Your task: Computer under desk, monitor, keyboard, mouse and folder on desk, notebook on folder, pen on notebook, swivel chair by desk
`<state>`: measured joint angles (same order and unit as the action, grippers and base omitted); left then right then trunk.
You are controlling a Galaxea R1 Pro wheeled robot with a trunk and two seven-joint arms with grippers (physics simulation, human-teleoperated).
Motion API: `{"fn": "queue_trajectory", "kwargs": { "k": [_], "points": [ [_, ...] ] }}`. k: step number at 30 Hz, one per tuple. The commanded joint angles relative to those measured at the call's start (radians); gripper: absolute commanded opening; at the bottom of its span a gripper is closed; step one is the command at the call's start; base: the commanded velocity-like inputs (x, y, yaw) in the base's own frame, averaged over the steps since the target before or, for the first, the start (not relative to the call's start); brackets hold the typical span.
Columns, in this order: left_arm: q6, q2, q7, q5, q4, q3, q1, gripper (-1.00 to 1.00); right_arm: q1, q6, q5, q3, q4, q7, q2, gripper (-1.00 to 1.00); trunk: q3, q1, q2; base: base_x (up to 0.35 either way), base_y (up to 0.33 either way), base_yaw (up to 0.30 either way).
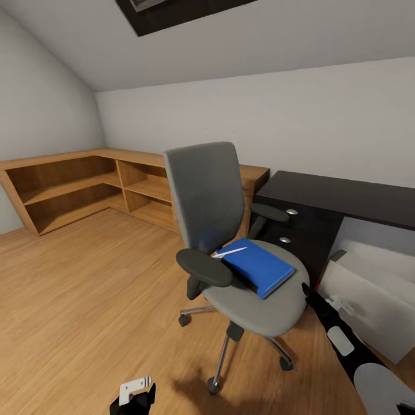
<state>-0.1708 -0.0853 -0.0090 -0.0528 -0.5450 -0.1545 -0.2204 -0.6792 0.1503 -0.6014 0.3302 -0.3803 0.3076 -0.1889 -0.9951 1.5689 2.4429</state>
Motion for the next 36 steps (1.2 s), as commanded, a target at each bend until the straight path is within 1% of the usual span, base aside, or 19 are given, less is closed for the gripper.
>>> {"fn": "queue_trajectory", "kwargs": {
  "k": [1, 4, 7, 13, 17, 19, 27, 36],
  "points": [
    [-0.003, -0.001, -0.001, -0.005, 0.0, -0.002, 0.0, 1.0, 0.0, 0.0, -0.01, 0.001, 0.092, 0.007, -0.001, 1.0, -0.001, 0.0, 0.0, 0.0, 0.0, 0.006],
    [-0.003, -0.001, -0.001, -0.005, 0.0, -0.002, 0.0, 1.0, 0.0, -0.001, -0.011, 0.002, 0.091, 0.006, -0.003, 1.0, -0.001, 0.0, 0.0, 0.0, 0.0, 0.004],
    [-0.003, -0.001, -0.001, -0.005, 0.0, -0.002, 0.0, 1.0, 0.0, -0.003, -0.013, 0.002, 0.091, 0.006, -0.013, 1.0, -0.001, 0.0, 0.0, 0.0, 0.0, 0.002],
    [-0.003, -0.001, -0.001, -0.005, 0.0, -0.002, 0.0, 1.0, 0.0, -0.008, -0.02, 0.005, 0.09, 0.005, -0.05, 1.0, -0.001, 0.0, 0.0, 0.0, 0.0, 0.0],
    [-0.003, -0.001, -0.001, -0.005, 0.0, -0.002, 0.0, 1.0, 0.0, -0.009, -0.028, 0.011, 0.09, 0.005, -0.066, 1.0, -0.001, 0.0, 0.0, 0.0, 0.0, 0.0],
    [-0.003, -0.001, -0.001, -0.005, 0.0, -0.002, 0.0, 1.0, 0.0, -0.009, -0.039, 0.017, 0.09, 0.005, -0.075, 1.0, -0.001, 0.0, 0.0, 0.0, 0.0, 0.0],
    [-0.003, -0.001, -0.001, -0.005, 0.0, -0.002, 0.0, 1.0, 0.0, -0.009, -0.076, 0.024, 0.091, 0.005, -0.084, 1.0, -0.001, 0.0, 0.0, 0.0, 0.0, 0.0],
    [-0.003, -0.001, -0.001, -0.005, 0.0, -0.002, 0.0, 1.0, 0.0, -0.009, -0.087, 0.026, 0.093, 0.004, -0.084, 1.0, -0.001, 0.0, 0.0, 0.0, 0.0, 0.017]
  ]
}}
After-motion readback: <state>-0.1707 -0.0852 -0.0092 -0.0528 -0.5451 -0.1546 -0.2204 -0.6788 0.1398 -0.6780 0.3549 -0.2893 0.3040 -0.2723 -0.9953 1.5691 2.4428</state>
